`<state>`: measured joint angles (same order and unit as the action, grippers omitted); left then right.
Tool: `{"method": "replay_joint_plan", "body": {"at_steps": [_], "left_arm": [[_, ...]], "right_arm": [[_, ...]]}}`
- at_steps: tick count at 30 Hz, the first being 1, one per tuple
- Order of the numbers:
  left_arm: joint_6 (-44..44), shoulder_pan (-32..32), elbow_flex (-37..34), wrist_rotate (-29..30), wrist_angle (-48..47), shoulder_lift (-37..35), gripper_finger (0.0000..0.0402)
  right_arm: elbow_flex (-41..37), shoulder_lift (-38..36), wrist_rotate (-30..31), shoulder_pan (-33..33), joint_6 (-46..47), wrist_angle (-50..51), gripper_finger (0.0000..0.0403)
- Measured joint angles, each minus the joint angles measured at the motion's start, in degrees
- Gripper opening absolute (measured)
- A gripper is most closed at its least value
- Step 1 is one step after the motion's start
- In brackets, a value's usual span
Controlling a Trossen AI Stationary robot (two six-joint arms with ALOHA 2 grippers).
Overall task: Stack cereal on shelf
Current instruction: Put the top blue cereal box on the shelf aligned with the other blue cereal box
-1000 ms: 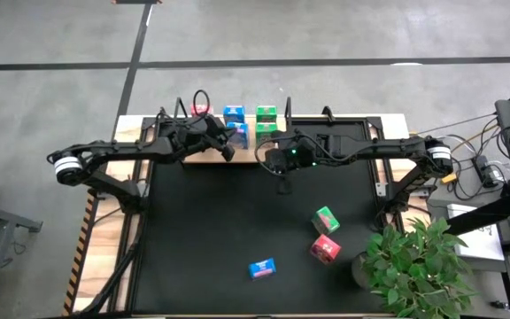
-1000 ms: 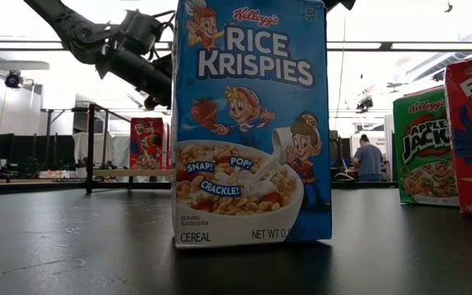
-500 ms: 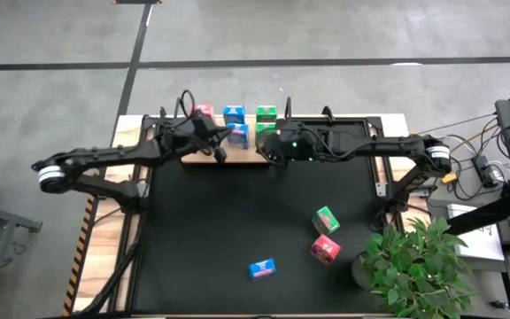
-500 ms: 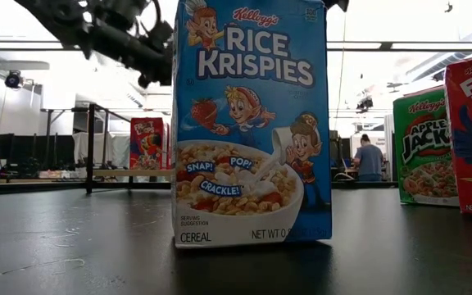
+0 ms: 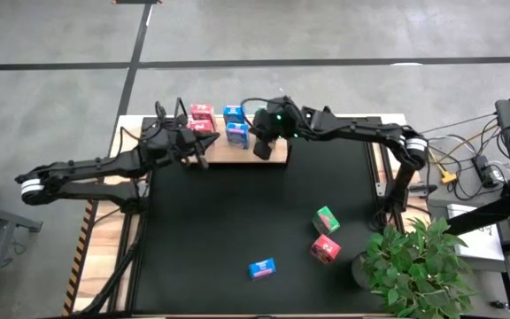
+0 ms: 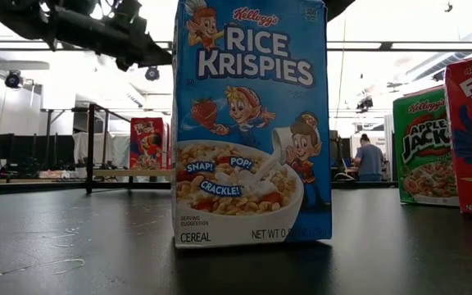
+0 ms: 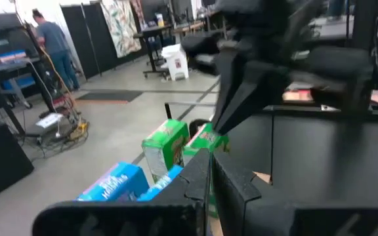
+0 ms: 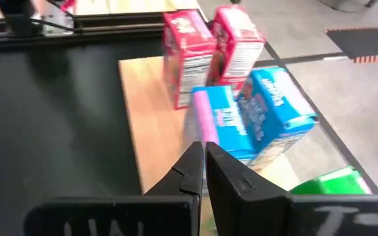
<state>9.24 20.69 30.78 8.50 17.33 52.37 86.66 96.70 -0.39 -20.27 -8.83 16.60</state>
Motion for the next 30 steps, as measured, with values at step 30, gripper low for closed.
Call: {"method": "replay_joint_plan", "body": {"at_steps": [30], "left_arm": [[1.85, 0.02, 0.01, -0.01, -2.2, -2.55, 0.0]], "right_arm": [[32.45, 20.66, 0.49, -3.65, -3.78, 29.9, 0.0009]]}}
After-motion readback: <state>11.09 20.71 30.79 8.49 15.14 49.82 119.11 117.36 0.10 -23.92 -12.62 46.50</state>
